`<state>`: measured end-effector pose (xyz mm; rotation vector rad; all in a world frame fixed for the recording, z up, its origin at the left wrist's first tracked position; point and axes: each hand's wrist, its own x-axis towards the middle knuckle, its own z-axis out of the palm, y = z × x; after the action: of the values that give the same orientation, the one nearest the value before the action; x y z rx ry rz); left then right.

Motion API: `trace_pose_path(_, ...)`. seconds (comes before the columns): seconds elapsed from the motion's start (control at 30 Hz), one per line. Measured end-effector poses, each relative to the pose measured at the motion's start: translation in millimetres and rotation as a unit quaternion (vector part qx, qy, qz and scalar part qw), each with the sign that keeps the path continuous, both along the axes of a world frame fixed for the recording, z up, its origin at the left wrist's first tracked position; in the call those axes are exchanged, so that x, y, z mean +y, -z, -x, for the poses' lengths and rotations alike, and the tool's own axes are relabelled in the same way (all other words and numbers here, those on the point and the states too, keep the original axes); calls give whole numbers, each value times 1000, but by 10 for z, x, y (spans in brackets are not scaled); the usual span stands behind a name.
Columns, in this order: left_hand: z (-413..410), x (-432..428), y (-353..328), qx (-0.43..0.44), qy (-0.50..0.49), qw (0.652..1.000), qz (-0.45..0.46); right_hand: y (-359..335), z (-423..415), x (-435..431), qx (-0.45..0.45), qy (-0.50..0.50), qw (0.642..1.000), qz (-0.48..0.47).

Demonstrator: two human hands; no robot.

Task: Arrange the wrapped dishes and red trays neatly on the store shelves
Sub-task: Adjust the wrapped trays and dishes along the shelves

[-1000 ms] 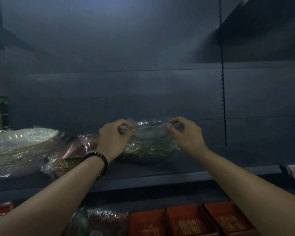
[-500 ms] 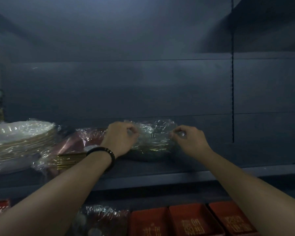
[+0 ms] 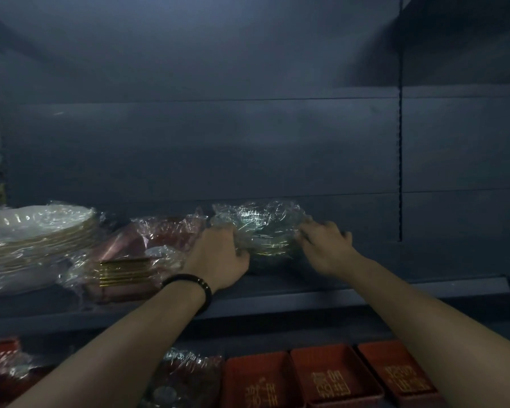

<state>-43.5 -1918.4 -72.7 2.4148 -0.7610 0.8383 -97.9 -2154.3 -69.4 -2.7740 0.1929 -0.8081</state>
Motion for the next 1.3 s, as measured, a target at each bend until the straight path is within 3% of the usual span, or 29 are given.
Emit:
trace_pose_path(0.2,90,74,-9,47,10,998,-32,34,34,7,45,-16,998,27)
trace_pose_path(0.33,328,188,33,16,6,1000,0,86,228,120,39,-24,999,15)
trace_pose_path(0.5,937,564,289,-9,30,999,-24,237,617,441,-50,-63,997,-19)
trace_pose_path(0.67,1298,1288,754,31,-38,999,-18,584,989,837,-167,-142,970,-106)
trace_pose_path(0.83,1317,1841,1523,91,-72,993,8,1168,1098,1324,-74,-203,957,-196)
trace_pose_path(1.03,934,2148,2445,192,-113,974,49,2232,648,1795,20,-202,944,-261)
trace_pose_path(1.3,293,2016,3081,290,-137,943,85,3360,-80,2090,19,-140,909,-393)
